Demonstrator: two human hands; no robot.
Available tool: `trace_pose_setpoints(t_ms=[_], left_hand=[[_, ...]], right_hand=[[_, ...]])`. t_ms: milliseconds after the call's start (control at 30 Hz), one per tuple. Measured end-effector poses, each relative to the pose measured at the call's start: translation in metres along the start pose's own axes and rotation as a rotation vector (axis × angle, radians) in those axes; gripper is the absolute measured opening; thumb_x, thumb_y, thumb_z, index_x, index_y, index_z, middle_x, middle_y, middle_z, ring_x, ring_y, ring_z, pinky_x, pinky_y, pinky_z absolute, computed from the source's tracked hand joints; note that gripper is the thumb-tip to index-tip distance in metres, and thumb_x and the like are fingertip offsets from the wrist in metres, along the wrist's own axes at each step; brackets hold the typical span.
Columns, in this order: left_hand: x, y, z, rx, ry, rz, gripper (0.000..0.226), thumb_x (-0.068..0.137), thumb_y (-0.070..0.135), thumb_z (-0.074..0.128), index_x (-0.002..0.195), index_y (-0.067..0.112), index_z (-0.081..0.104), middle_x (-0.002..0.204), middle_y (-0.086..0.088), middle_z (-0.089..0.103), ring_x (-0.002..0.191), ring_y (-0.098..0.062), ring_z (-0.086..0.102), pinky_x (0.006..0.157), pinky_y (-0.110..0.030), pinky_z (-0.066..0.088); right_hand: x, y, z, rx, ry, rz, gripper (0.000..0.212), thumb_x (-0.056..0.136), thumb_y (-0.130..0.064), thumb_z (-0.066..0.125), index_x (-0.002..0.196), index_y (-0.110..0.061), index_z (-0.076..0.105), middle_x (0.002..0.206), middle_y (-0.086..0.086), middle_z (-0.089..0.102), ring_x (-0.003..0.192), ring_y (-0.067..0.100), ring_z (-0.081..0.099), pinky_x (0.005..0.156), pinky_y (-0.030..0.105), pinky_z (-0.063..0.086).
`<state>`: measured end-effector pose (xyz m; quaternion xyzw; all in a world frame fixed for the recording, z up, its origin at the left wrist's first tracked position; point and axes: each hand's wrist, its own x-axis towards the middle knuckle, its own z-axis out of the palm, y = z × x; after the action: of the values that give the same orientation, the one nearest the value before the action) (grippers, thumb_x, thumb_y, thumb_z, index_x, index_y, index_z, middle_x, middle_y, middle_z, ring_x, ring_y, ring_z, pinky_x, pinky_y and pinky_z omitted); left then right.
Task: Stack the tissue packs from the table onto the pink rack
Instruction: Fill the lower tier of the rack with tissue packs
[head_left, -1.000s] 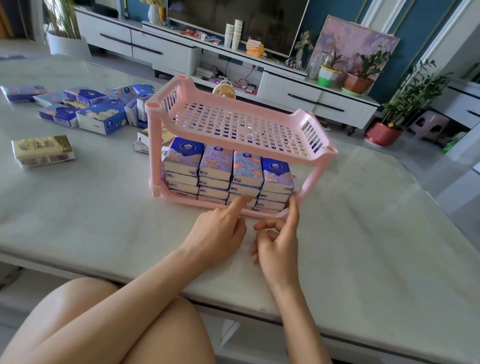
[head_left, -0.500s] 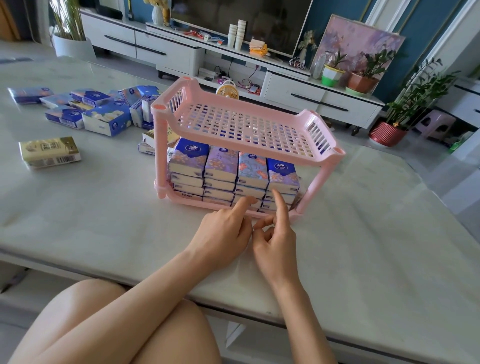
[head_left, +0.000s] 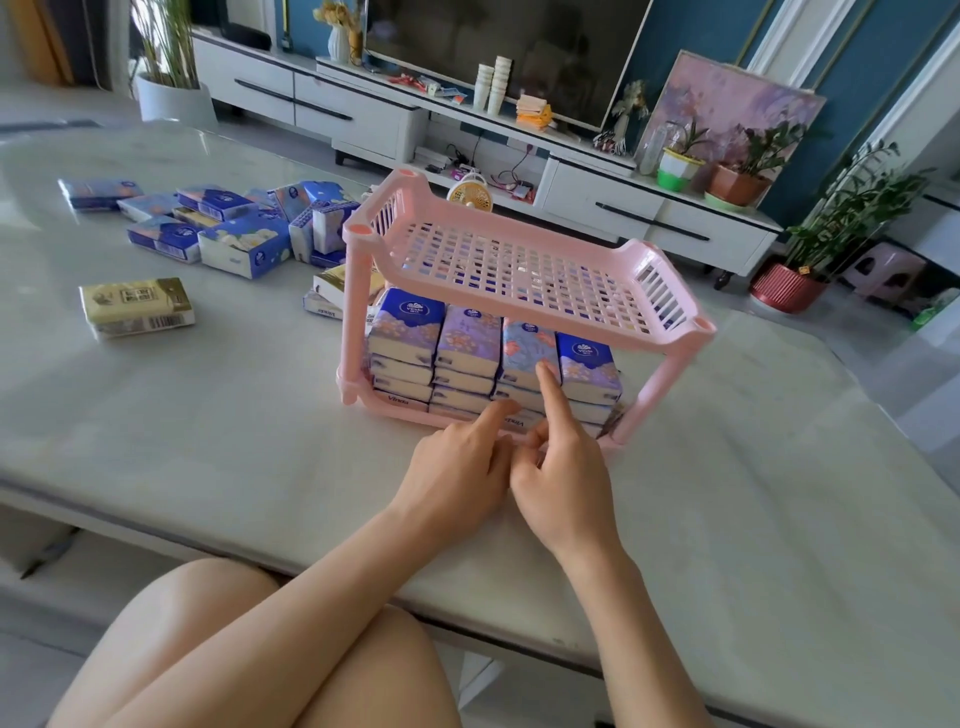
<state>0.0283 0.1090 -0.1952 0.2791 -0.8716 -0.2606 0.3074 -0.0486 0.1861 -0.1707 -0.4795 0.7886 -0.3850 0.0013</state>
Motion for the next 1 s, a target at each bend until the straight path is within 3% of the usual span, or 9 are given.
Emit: trace_pose_setpoints(t_ms=[267,367,433,533,600,700,800,900,1000], left_hand=[[0.000,-0.002,0.000,0.014,-0.014,0.020,0.041,0.092,0.028,0.033,0.133,0.023,0.040,0.104,-0.004,0.068,0.095,-0.030,0.060,0.069,-0.034,0.043],[-0.003,0.000,-0.004,-0.037,0.130,0.030,0.043,0.084,0.031,0.029,0.114,0.018,0.056,0.093,-0.003,0.070,0.084,-0.029,0.062,0.063,-0.033,0.045],[-0.006,0.002,-0.010,-0.081,0.300,-0.015,0.031,0.085,0.027,0.035,0.098,0.014,0.060,0.087,-0.002,0.067,0.077,-0.026,0.061,0.057,-0.029,0.036],[-0.011,0.004,-0.018,-0.169,0.466,-0.178,0.021,0.090,0.017,0.042,0.108,0.014,0.054,0.082,0.005,0.061,0.075,-0.021,0.057,0.059,-0.026,0.027],[-0.014,0.005,-0.022,-0.247,0.455,-0.280,0.035,0.089,0.015,0.045,0.124,0.016,0.040,0.071,0.010,0.053,0.073,-0.023,0.056,0.060,-0.028,0.027],[-0.019,0.006,-0.029,-0.297,0.434,-0.374,0.049,0.086,0.017,0.045,0.132,0.019,0.026,0.081,0.005,0.056,0.075,-0.024,0.056,0.063,-0.029,0.033],[-0.018,0.003,-0.037,-0.440,0.555,-0.481,0.049,0.085,0.008,0.046,0.130,0.018,0.030,0.096,0.003,0.053,0.086,-0.021,0.054,0.071,-0.031,0.040],[-0.008,-0.013,-0.054,-0.464,0.712,-0.503,0.047,0.083,0.004,0.046,0.129,0.009,0.039,0.117,-0.005,0.046,0.109,-0.021,0.044,0.093,-0.030,0.035],[0.009,-0.034,-0.082,-0.507,0.625,-0.484,0.059,0.066,0.019,0.043,0.124,0.010,0.047,0.118,-0.002,0.050,0.116,-0.020,0.042,0.099,-0.033,0.035]], right_hand=[[0.002,-0.002,-0.001,-0.032,-0.021,0.013,0.071,0.084,-0.004,0.049,0.146,-0.028,0.022,0.117,0.016,0.060,0.102,0.027,0.057,0.083,0.032,0.045],[0.003,-0.010,-0.001,0.002,0.115,-0.024,0.064,0.080,-0.001,0.051,0.140,-0.018,0.038,0.102,0.008,0.057,0.088,0.021,0.057,0.082,0.037,0.049],[0.006,-0.015,0.001,-0.013,0.242,-0.118,0.056,0.073,0.000,0.050,0.128,-0.011,0.052,0.097,0.004,0.055,0.082,0.020,0.054,0.076,0.039,0.050],[0.011,-0.021,0.009,-0.117,0.308,-0.273,0.048,0.068,0.001,0.052,0.115,-0.003,0.060,0.103,0.010,0.059,0.096,0.027,0.055,0.091,0.035,0.042],[0.013,-0.026,0.014,-0.205,0.241,-0.342,0.044,0.077,-0.009,0.046,0.119,-0.002,0.058,0.116,0.012,0.060,0.111,0.028,0.051,0.100,0.033,0.033],[0.017,-0.037,0.020,-0.250,0.063,-0.379,0.058,0.083,-0.029,0.028,0.129,-0.001,0.050,0.132,0.014,0.052,0.126,0.029,0.044,0.110,0.035,0.026],[0.027,-0.047,0.026,-0.304,-0.001,-0.425,0.057,0.084,-0.024,0.029,0.134,0.001,0.044,0.139,0.016,0.045,0.132,0.029,0.037,0.112,0.036,0.023],[0.040,-0.054,0.031,-0.351,-0.100,-0.442,0.061,0.083,-0.014,0.038,0.142,-0.001,0.031,0.149,0.014,0.030,0.141,0.025,0.021,0.115,0.029,0.005],[0.049,-0.058,0.036,-0.404,-0.126,-0.480,0.067,0.079,-0.015,0.039,0.143,-0.001,0.027,0.150,0.013,0.027,0.142,0.025,0.016,0.117,0.031,0.001]])
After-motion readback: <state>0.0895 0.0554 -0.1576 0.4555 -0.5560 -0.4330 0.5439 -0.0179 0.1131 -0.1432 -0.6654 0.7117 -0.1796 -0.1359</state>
